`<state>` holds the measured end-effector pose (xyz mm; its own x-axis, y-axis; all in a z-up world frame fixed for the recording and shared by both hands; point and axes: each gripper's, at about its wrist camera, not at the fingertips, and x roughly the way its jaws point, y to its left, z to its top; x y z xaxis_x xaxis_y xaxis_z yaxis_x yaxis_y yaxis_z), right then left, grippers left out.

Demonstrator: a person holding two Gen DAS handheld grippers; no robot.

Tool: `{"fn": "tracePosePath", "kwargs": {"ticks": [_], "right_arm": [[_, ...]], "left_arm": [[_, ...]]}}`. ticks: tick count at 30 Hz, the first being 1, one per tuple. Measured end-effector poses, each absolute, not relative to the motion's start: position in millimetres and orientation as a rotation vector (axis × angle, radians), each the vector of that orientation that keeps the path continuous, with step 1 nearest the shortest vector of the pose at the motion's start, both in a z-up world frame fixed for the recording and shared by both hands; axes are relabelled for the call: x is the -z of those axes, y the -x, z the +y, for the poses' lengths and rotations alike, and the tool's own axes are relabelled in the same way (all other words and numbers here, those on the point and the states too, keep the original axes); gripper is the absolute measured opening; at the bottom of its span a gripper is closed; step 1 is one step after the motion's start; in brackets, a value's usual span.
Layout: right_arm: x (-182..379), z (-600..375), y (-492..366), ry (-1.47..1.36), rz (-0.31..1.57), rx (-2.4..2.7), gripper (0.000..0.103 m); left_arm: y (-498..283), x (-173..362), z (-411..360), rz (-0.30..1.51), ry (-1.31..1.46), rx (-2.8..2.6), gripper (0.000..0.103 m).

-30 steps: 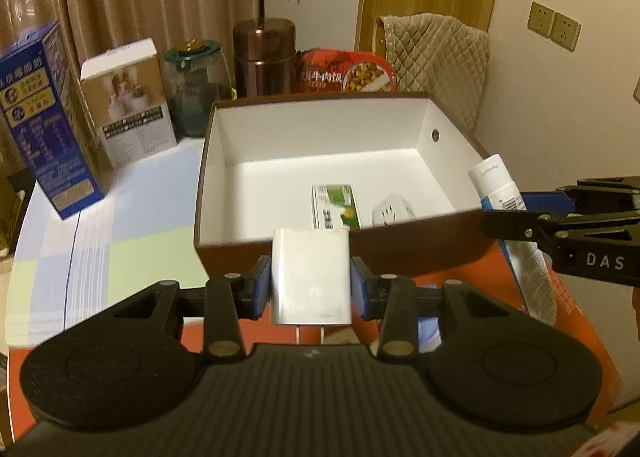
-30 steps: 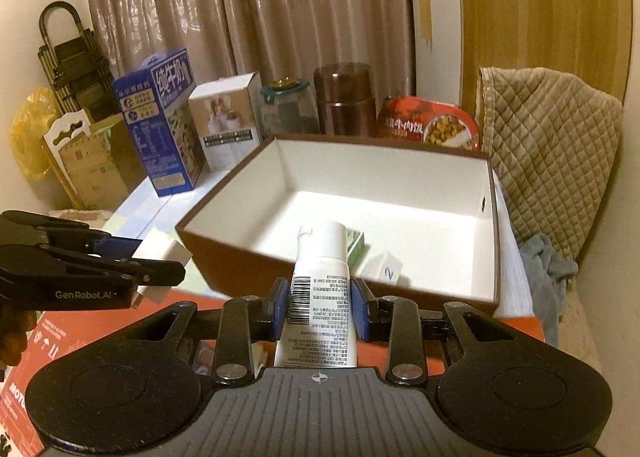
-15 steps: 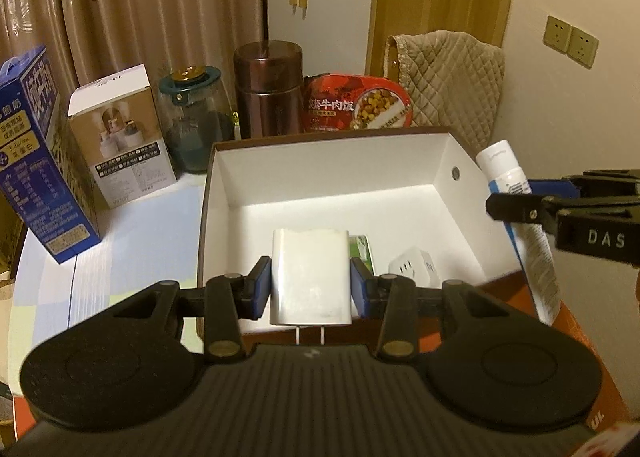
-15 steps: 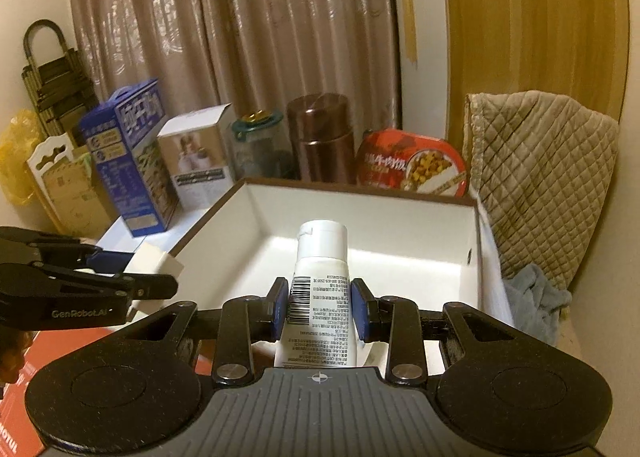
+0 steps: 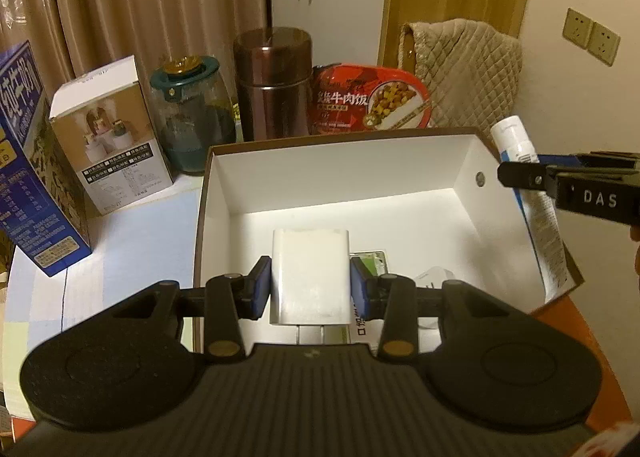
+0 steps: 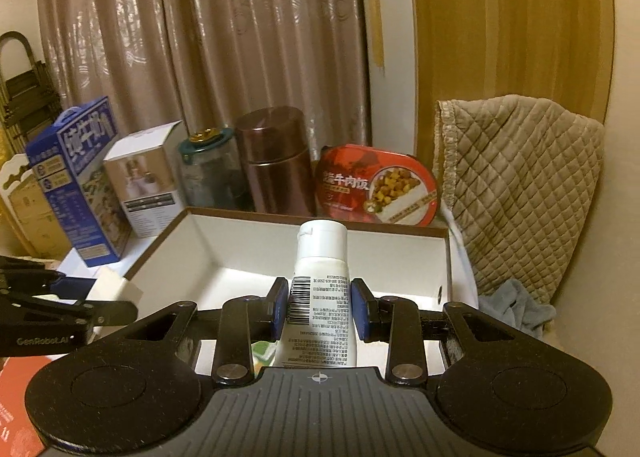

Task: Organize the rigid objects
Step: 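Lower the charger and lotion tube into the cardboard box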

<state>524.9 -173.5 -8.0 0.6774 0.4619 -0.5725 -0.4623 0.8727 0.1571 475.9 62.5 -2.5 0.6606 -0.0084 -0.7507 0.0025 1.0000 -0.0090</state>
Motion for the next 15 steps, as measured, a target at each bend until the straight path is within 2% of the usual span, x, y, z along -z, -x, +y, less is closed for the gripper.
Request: {"fn": "tracePosePath", "kwargs": {"ticks": [15], "right_arm": [[66, -174, -564, 0.021, 0.741, -0.447, 0.030]], "left_arm": [[-512, 43, 72, 0.950, 0.007, -0.002, 0.036]]}}
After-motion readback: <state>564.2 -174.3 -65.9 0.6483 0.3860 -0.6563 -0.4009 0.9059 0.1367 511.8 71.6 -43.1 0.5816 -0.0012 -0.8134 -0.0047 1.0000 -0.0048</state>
